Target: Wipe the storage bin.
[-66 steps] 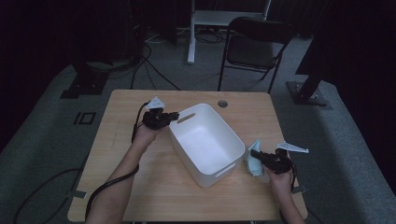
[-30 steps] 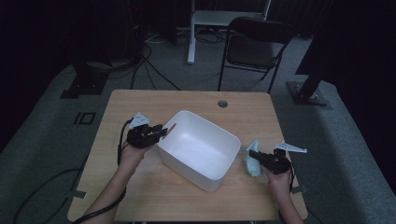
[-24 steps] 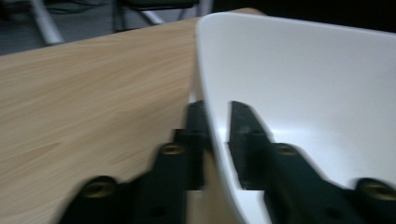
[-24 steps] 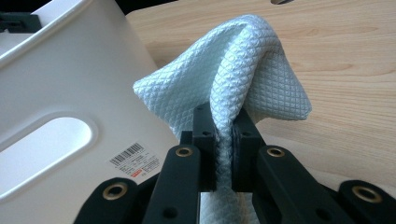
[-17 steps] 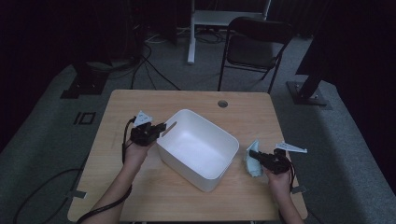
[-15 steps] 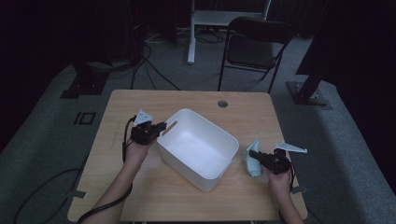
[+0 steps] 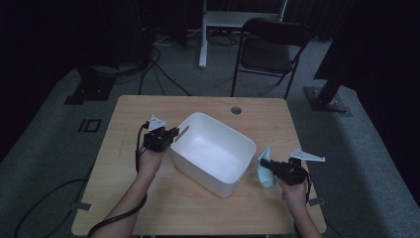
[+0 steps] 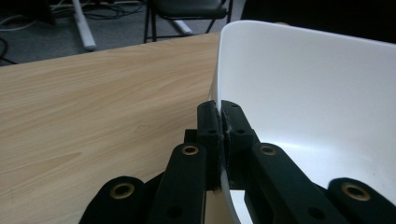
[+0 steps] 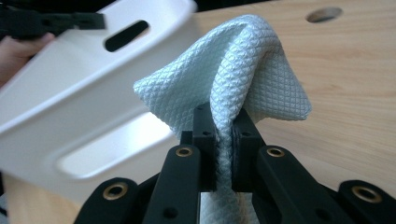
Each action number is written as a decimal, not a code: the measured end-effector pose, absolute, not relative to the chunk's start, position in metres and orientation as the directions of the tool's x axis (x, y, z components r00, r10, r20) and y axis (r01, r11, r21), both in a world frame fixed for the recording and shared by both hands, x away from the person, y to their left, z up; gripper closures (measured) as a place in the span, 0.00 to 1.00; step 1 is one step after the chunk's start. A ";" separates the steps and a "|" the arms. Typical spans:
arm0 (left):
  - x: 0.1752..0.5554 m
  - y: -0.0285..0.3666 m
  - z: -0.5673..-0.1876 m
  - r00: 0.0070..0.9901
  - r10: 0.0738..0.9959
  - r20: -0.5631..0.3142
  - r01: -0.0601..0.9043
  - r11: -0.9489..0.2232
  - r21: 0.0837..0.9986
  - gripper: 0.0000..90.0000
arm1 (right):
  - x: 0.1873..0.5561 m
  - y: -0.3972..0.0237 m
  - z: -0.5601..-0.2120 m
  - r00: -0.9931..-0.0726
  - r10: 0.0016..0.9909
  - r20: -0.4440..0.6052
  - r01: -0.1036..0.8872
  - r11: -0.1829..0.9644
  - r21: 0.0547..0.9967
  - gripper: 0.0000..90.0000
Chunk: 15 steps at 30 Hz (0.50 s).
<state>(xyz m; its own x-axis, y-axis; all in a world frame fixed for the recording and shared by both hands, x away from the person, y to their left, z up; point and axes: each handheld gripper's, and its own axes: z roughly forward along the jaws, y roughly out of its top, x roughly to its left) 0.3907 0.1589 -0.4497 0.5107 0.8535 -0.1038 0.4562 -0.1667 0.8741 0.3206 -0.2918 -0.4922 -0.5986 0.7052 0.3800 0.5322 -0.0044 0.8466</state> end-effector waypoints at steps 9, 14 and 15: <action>0.390 0.160 -0.450 0.516 0.849 -0.115 0.457 -0.159 0.875 0.98 | 0.317 -0.278 -0.475 -0.660 0.662 0.355 0.484 0.013 0.875 0.93; 0.391 0.161 -0.450 0.522 0.843 -0.130 0.468 -0.155 0.870 0.98 | 0.323 -0.267 -0.476 -0.668 0.662 0.341 0.483 0.036 0.875 0.93; 0.391 0.161 -0.450 0.522 0.843 -0.130 0.468 -0.155 0.870 0.97 | 0.323 -0.267 -0.476 -0.668 0.662 0.341 0.483 0.036 0.875 0.93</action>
<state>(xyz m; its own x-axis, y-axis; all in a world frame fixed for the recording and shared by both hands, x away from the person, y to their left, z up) 0.3914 0.1608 -0.4504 0.5220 0.8430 -0.1300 0.4677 -0.1555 0.8701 0.3230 -0.2667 -0.4760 -0.6676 0.6618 0.3412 0.4829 0.0360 0.8750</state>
